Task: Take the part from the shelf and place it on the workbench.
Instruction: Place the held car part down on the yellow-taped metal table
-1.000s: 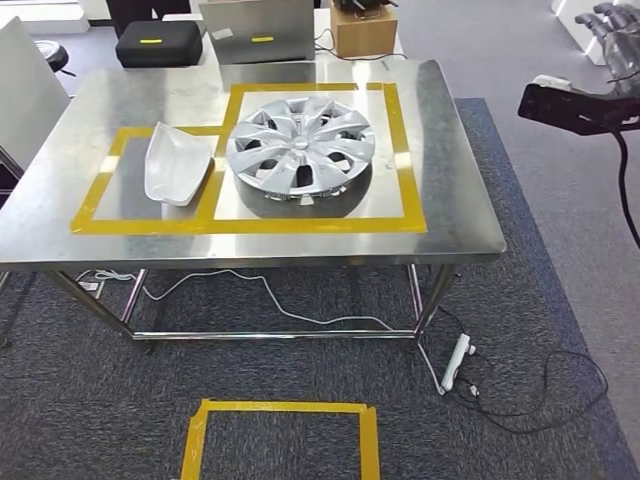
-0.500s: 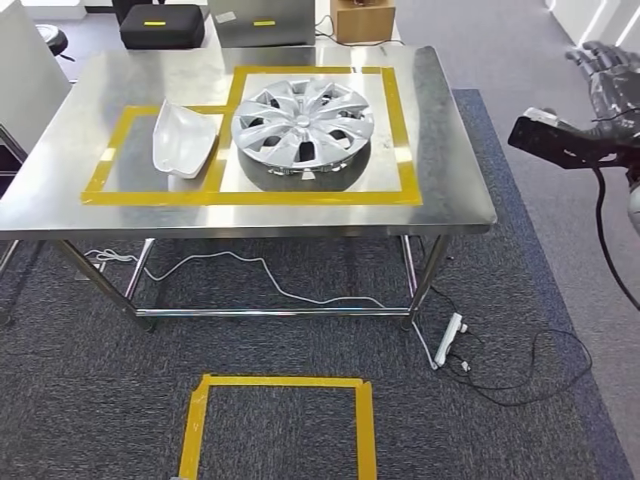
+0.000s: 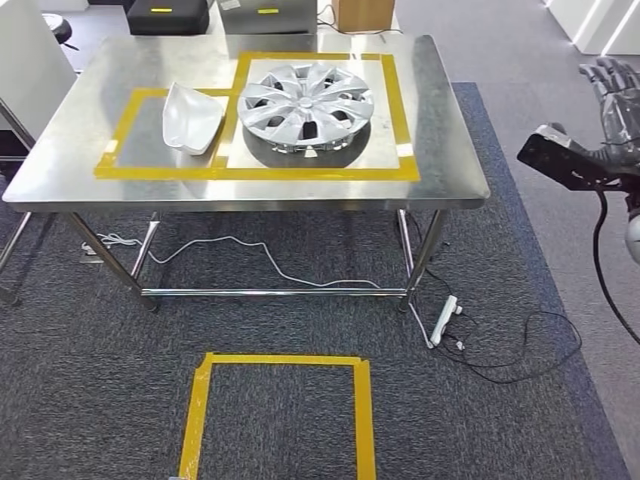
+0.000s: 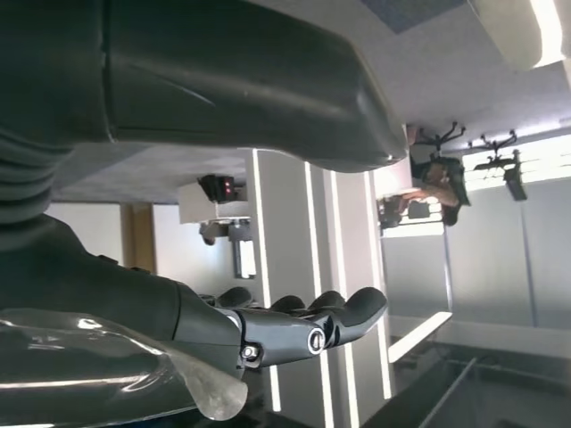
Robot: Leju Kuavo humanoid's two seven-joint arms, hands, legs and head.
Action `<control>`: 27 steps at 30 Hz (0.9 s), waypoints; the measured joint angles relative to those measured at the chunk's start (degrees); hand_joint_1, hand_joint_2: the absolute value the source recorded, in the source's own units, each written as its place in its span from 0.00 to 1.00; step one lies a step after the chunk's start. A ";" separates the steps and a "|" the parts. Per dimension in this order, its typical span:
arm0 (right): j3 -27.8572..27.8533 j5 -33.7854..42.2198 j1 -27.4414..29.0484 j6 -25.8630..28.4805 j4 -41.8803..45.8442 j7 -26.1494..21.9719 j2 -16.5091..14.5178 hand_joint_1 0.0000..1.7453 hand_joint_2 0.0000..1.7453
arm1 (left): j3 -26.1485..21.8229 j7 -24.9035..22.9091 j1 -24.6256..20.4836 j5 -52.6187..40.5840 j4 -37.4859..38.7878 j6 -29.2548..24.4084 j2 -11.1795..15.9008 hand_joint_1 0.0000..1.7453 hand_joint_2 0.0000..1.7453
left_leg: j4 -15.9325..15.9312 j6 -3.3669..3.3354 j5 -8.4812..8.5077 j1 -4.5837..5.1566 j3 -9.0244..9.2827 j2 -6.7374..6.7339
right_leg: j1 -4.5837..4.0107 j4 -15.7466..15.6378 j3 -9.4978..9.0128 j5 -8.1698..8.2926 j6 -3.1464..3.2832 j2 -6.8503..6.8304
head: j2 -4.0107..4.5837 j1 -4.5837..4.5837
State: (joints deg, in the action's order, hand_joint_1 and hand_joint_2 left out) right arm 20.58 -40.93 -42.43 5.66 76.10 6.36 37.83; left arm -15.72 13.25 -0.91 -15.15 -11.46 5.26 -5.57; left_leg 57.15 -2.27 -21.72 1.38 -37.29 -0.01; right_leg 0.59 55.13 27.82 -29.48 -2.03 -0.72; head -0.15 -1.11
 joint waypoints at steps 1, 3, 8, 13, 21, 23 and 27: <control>-1.72 0.32 2.92 1.69 1.45 -0.48 -0.36 0.00 0.00 | -0.12 -0.02 0.17 0.20 0.00 -0.24 -0.03 0.00 0.00 | 0.84 0.46 -1.28 -0.08 -0.37 0.10 | 0.14 -0.13 0.32 0.48 0.46 -0.16 | 0.00 0.06; -6.29 1.34 10.61 5.31 5.52 -2.43 -1.69 0.00 0.00 | -0.53 -0.04 0.53 0.62 0.00 -0.70 -0.13 0.00 0.00 | 5.87 1.45 -6.50 -0.56 -1.71 0.18 | 0.46 -0.24 1.19 1.43 1.09 -0.52 | 0.00 0.35; -20.53 7.17 35.99 12.57 16.90 -11.76 -10.87 0.00 0.00 | -2.37 -0.05 1.60 1.57 -0.02 -2.07 -0.63 0.00 0.00 | 15.18 3.33 -9.60 -2.25 -0.17 0.15 | 1.03 0.36 4.09 3.24 0.59 -1.48 | 0.01 0.61; -30.93 9.86 50.75 13.43 23.25 -18.53 -21.54 0.00 0.00 | -4.09 -0.10 2.41 1.76 -0.04 -2.82 -1.32 0.00 0.00 | -0.54 3.19 -8.74 -2.42 10.36 1.35 | 1.70 1.45 6.48 4.99 -1.37 -0.93 | 0.00 0.90; -37.90 10.37 56.57 9.15 25.58 -17.79 -29.44 0.00 0.00 | -5.63 -0.39 2.50 1.41 -0.22 -3.53 -1.65 0.00 0.00 | -1.02 -0.59 -4.35 -0.84 5.44 -0.37 | 1.34 16.64 10.91 -6.60 -1.78 0.43 | 0.00 0.37; -40.06 10.86 57.92 5.86 24.17 -19.41 -33.59 0.00 0.00 | -6.05 -0.55 2.51 1.37 -0.32 -4.31 -1.91 0.00 0.00 | -0.73 -0.72 -3.08 -0.37 3.60 -0.42 | 0.68 17.55 8.56 -3.96 -1.08 0.50 | 0.00 0.37; -47.32 7.89 56.99 1.26 10.14 -23.98 -42.02 0.00 0.00 | -7.34 -0.75 2.40 1.09 -0.70 -5.47 -2.98 0.00 0.00 | -0.13 -0.26 -0.92 0.08 1.52 -0.46 | -0.55 2.35 -3.25 -2.35 0.66 0.21 | 0.00 0.43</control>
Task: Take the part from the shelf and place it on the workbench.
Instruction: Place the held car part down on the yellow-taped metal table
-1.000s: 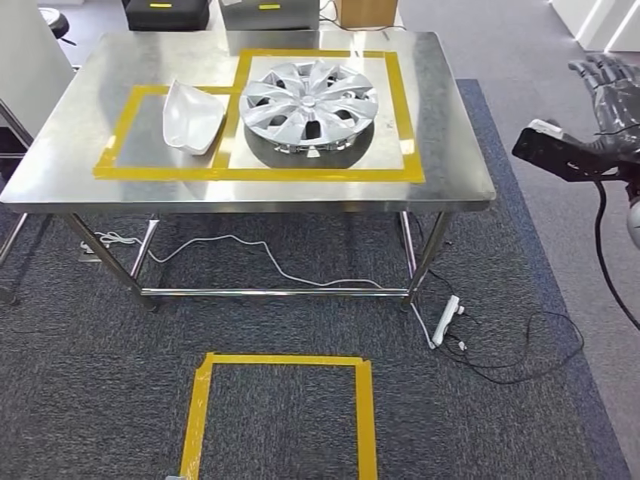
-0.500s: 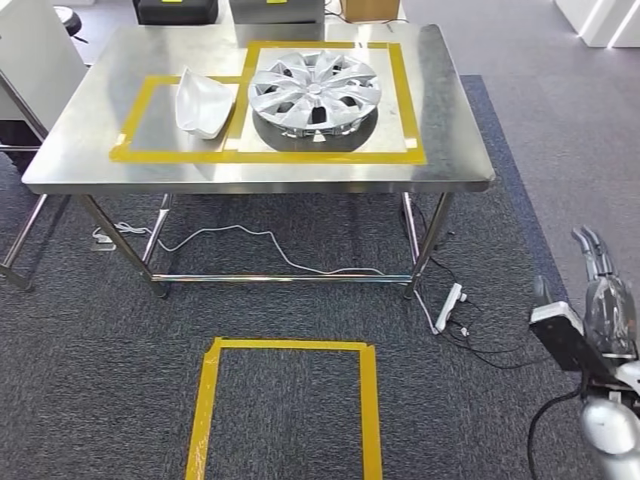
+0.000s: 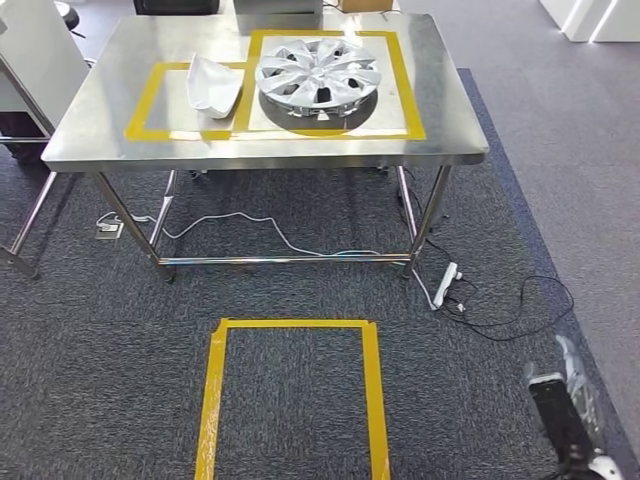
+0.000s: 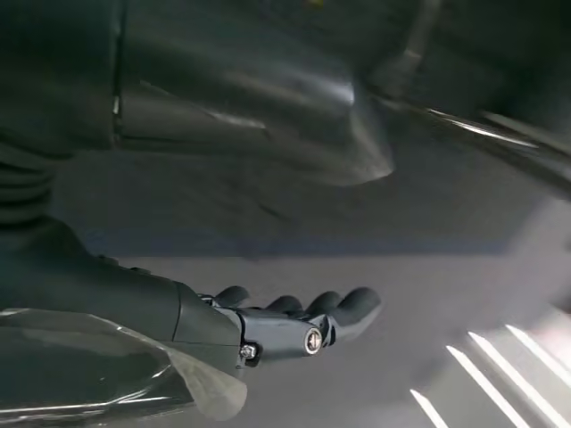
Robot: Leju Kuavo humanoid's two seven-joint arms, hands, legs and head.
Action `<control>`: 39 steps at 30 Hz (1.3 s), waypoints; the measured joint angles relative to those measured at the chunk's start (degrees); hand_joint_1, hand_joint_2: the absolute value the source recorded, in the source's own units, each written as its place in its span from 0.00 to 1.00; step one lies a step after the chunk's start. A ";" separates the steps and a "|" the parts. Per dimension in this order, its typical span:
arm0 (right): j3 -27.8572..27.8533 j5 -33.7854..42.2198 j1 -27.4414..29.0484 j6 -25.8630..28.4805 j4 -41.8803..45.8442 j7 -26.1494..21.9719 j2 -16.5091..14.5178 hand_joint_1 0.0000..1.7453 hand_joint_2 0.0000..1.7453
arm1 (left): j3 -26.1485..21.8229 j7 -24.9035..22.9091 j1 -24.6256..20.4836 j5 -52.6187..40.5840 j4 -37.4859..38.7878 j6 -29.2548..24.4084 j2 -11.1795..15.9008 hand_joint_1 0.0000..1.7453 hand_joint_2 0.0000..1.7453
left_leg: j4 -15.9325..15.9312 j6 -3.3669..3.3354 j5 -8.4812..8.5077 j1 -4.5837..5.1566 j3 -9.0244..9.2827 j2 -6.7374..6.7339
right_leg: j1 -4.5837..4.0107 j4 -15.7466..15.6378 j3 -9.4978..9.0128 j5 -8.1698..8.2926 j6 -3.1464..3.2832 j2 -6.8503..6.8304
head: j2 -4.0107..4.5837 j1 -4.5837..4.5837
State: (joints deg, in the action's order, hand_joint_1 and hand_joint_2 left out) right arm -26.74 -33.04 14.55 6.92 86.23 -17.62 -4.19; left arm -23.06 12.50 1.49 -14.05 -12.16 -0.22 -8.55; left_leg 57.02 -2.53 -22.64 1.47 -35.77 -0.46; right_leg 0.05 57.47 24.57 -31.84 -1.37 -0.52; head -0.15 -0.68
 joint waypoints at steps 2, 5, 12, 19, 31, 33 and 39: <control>-4.84 -3.25 -2.41 0.83 -12.85 -1.92 -1.93 0.00 0.00 | -0.69 0.00 -0.11 -0.31 -0.11 -0.39 -0.48 0.00 0.00 | -0.19 0.56 1.28 -0.14 -0.21 -0.12 | -0.33 -4.12 -1.98 -0.93 0.52 -0.04 | 0.01 -0.02; -11.70 -6.32 -6.06 2.59 -32.61 -2.35 -3.48 0.00 0.00 | -1.88 0.04 -0.11 -0.47 -0.11 -0.78 -0.74 0.00 0.00 | 1.16 1.70 -0.76 -0.50 -1.03 0.13 | -0.08 -4.48 -0.43 1.09 1.43 -0.29 | 0.01 -0.11; -18.80 -10.39 -11.08 2.58 -58.81 3.35 -4.78 0.00 0.00 | -4.10 1.10 -0.75 -0.39 -0.12 -1.07 -1.02 0.00 0.00 | 15.21 3.88 -7.94 -1.96 0.30 0.32 | 0.33 -2.24 6.88 5.88 1.33 -0.51 | 0.00 0.21; -19.03 -11.02 -11.73 2.71 -61.62 3.85 -4.94 0.00 0.00 | -4.26 1.14 -0.90 -0.35 -0.12 -1.21 -1.07 0.00 0.00 | 10.48 4.05 -5.84 -2.20 4.37 0.33 | 0.54 -1.22 8.88 6.62 0.94 -0.45 | 0.01 0.21; -19.19 -18.00 -14.11 5.26 -71.02 8.03 -4.97 0.00 0.00 | -5.22 -0.20 -1.68 -3.87 -0.08 -6.92 -1.94 0.00 0.00 | -0.17 -0.16 -0.72 -0.72 0.37 -0.15 | 0.74 12.15 7.41 0.22 -1.06 0.39 | 0.00 -0.22; -18.95 -18.45 -14.64 5.21 -71.23 7.81 -4.98 0.00 0.00 | -5.16 -0.23 -1.83 -4.53 -0.08 -7.65 -2.30 0.00 0.00 | 0.10 0.27 0.71 -0.57 -0.85 -0.17 | 0.36 2.56 -0.06 -0.30 -0.41 0.36 | 0.00 -0.27; -18.49 -18.73 -14.96 5.77 -72.52 8.04 -5.10 0.00 0.00 | -4.93 -0.22 -1.41 -5.81 0.00 -9.05 -3.09 0.00 0.00 | 1.87 2.27 -0.14 -0.93 -2.74 0.05 | 0.14 -4.51 -1.72 -0.23 1.64 0.02 | 0.00 -0.21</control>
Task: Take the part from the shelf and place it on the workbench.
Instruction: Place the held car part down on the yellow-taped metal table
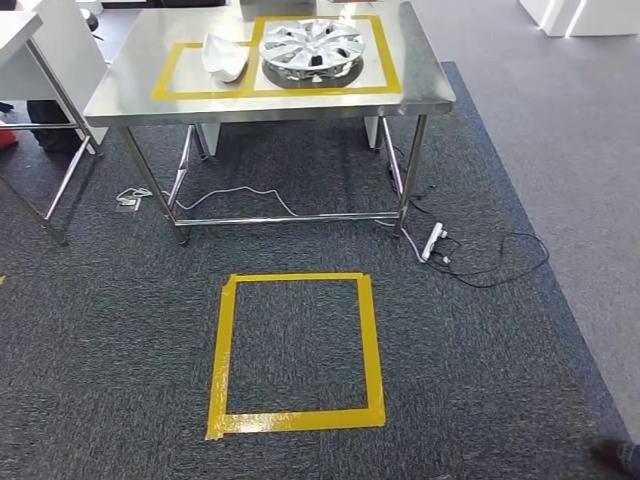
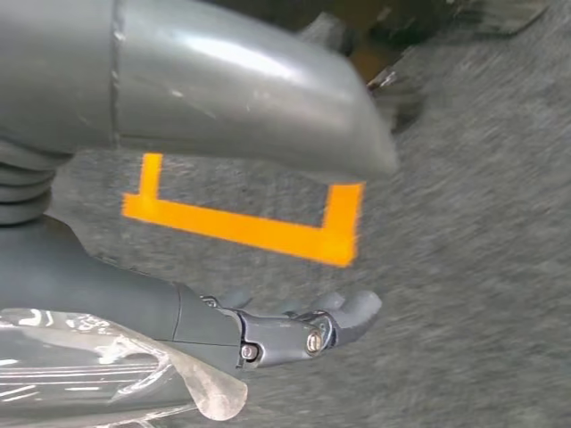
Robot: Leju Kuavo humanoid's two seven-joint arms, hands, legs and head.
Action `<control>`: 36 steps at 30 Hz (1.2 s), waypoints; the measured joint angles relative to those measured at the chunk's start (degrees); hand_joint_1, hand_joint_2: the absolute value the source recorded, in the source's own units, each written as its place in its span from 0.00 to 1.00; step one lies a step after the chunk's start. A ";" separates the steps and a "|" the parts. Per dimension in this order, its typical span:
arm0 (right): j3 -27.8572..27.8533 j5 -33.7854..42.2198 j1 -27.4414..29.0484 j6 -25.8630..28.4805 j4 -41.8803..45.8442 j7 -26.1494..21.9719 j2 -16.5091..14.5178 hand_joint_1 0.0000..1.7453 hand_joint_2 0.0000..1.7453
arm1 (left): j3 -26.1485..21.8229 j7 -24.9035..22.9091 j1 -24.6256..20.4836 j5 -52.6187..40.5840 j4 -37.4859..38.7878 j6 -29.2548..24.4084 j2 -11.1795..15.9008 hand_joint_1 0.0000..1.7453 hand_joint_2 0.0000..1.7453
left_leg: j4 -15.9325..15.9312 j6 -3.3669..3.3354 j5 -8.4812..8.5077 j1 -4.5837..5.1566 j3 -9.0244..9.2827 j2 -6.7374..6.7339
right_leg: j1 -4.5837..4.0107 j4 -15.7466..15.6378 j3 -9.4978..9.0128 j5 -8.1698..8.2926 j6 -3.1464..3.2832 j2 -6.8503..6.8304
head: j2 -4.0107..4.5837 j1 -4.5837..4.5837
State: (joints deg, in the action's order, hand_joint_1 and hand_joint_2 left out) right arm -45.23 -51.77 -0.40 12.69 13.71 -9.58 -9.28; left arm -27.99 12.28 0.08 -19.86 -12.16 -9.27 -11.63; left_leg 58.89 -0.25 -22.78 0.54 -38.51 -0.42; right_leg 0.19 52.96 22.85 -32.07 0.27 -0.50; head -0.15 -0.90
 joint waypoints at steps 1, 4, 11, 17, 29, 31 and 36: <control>-0.01 0.14 0.07 0.11 -0.10 0.02 -0.01 0.00 0.00 | 0.01 0.00 0.17 -0.08 0.01 -0.09 -0.07 0.00 0.00 | 2.56 0.38 -3.51 -0.19 -0.36 0.11 | 0.04 0.06 0.82 0.76 0.31 -0.13 | 0.00 0.12; -0.02 0.32 0.14 0.21 -0.23 0.02 -0.03 0.00 0.00 | 0.05 0.03 0.19 -0.25 0.01 -0.32 -0.19 0.00 0.00 | 12.47 1.21 -10.59 -0.68 -0.45 0.13 | -0.03 0.72 3.78 2.88 0.52 -0.34 | 0.01 0.40; -0.03 0.35 0.04 0.40 -0.44 -0.20 -0.06 0.00 0.00 | 0.69 0.87 0.07 -1.13 0.01 -1.39 -0.41 0.00 0.00 | -1.51 0.10 -8.71 -0.79 12.48 0.26 | -0.11 4.47 10.54 5.79 -1.00 -0.50 | 0.01 0.38; -0.33 0.63 0.26 0.35 -0.65 -0.19 -0.07 0.00 0.00 | 0.99 0.92 0.48 -1.58 0.01 -2.29 -0.68 0.00 0.00 | -3.14 -2.41 -6.72 -0.68 10.59 -0.20 | 0.40 12.87 14.51 0.01 -2.84 0.17 | 0.01 -0.01; -0.40 0.67 0.59 0.28 -0.86 -0.17 -0.09 0.00 0.00 | 1.02 0.91 0.67 -1.74 0.01 -2.43 -0.76 0.00 0.00 | -1.70 -2.79 -4.42 0.01 6.75 -0.38 | 0.39 2.44 4.43 0.95 -1.86 0.26 | 0.01 0.04; -0.45 0.75 0.56 0.26 -0.86 -0.21 -0.09 0.00 0.00 | 1.02 0.86 0.75 -1.74 0.01 -2.53 -0.74 0.00 0.00 | -1.91 -2.76 -3.83 -0.07 6.76 -0.36 | 0.24 2.46 4.49 1.12 -1.58 0.21 | 0.02 0.08; -0.75 0.93 0.47 0.14 -0.88 -0.40 -0.09 0.00 0.00 | 1.02 0.39 0.81 -1.75 0.01 -2.95 -0.75 0.00 0.00 | -2.40 -1.46 -3.04 -0.25 6.81 -0.24 | 0.07 2.55 4.78 1.39 -1.14 0.10 | 0.01 0.08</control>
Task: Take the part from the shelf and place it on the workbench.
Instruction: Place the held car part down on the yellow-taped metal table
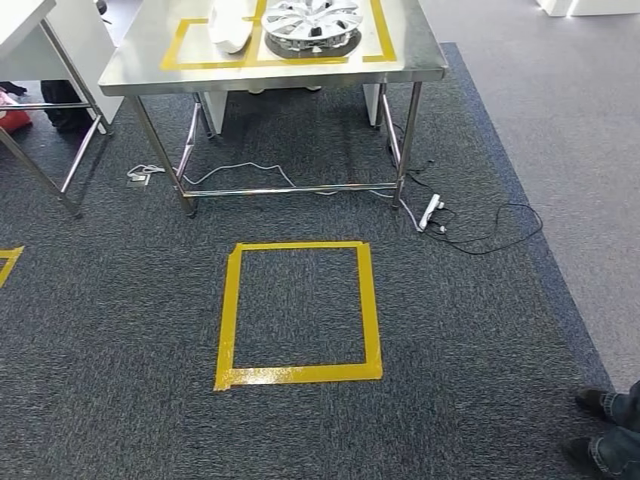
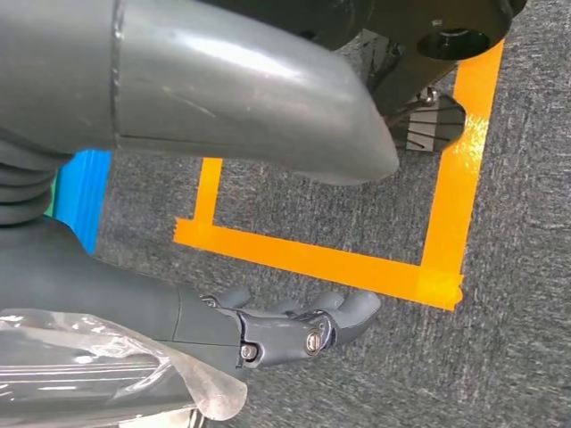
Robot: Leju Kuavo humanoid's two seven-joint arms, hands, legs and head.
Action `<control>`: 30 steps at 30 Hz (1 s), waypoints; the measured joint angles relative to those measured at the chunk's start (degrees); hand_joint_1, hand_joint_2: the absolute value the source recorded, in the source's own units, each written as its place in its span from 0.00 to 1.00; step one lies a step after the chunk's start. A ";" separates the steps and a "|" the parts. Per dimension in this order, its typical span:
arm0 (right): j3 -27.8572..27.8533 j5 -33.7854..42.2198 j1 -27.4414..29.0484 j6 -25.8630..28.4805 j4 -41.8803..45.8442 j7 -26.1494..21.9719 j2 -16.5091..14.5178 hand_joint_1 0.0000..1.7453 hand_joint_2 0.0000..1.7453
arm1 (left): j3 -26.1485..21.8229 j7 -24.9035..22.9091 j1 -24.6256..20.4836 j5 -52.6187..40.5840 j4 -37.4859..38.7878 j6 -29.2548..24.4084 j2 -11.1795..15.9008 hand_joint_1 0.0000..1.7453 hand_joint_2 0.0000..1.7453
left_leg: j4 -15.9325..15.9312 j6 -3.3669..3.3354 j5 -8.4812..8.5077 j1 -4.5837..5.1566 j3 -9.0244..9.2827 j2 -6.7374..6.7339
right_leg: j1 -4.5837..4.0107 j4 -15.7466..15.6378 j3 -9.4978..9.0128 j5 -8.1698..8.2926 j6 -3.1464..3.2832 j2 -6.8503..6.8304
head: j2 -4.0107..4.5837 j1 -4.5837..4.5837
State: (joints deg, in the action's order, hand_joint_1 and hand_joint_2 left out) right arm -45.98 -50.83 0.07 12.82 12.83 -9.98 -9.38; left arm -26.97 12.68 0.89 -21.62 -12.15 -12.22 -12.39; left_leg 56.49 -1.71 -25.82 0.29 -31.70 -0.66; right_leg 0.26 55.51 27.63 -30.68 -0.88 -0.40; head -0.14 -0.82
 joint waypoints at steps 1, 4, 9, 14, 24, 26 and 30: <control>-0.04 0.05 0.00 -0.04 0.00 -0.04 0.00 0.00 0.00 | 0.00 -0.11 0.02 0.00 0.00 -0.05 -0.01 0.00 0.00 | -0.03 0.09 0.03 -0.02 -0.01 0.00 | -0.02 0.01 0.03 0.02 0.03 0.00 | -0.01 -0.01; -0.21 0.17 0.00 -0.25 0.00 -0.35 0.00 0.00 0.00 | 0.00 -0.35 0.02 -0.01 0.00 -0.13 -0.03 0.00 0.00 | -0.06 0.44 0.00 -0.07 -0.05 -0.01 | -0.07 0.02 0.06 -0.01 0.09 0.01 | -0.01 -0.03; -0.52 -0.44 0.00 -0.30 0.00 -0.97 0.00 0.00 0.00 | -0.02 -0.50 0.05 -0.06 0.00 -0.15 -0.04 0.00 0.00 | -0.04 0.81 -0.08 -0.08 -0.15 -0.01 | -0.05 0.02 0.10 -0.03 0.12 0.01 | -0.01 -0.04; -0.60 -0.78 0.00 0.05 0.00 -1.17 0.00 0.00 0.00 | -0.02 -0.50 0.07 -0.09 0.00 -0.20 -0.04 0.00 0.00 | 0.24 0.70 -0.17 0.10 -0.31 0.00 | 0.17 -0.01 0.15 0.05 -0.03 0.01 | -0.01 -0.02; -0.77 -1.84 -0.07 1.43 0.00 -1.01 0.00 0.00 0.00 | -0.03 -0.74 0.15 -0.69 0.00 -0.57 -0.12 0.00 0.00 | -0.49 -0.83 0.43 -0.26 -0.61 0.54 | 0.32 2.67 1.01 -2.47 -1.32 -0.08 | -0.01 -0.26; -0.87 -2.04 -0.07 1.57 0.00 -0.86 0.00 0.00 0.00 | -0.04 -1.00 0.21 -0.80 0.00 -0.68 -0.16 0.00 0.00 | -0.67 -1.01 0.72 -0.42 -0.91 0.88 | 0.47 9.63 4.26 -6.66 -1.58 0.17 | -0.01 -0.46; -0.95 -2.57 0.02 1.78 0.00 -0.69 0.00 0.00 0.00 | -0.07 -1.42 0.45 -0.95 0.00 -0.83 -0.24 0.00 0.00 | -0.39 -0.50 1.07 -0.63 -1.43 2.43 | 0.94 13.13 5.55 -6.33 -2.20 0.44 | -0.01 -0.53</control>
State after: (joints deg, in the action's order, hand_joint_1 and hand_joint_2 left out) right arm -46.93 -53.41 0.09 14.61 12.83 -10.67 -9.38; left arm -27.04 11.26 1.33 -22.57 -12.15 -13.05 -12.63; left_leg 56.09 -2.21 -24.76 -0.34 -33.13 1.77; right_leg 1.19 68.64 33.18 -37.01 -3.08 0.04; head -0.15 -1.35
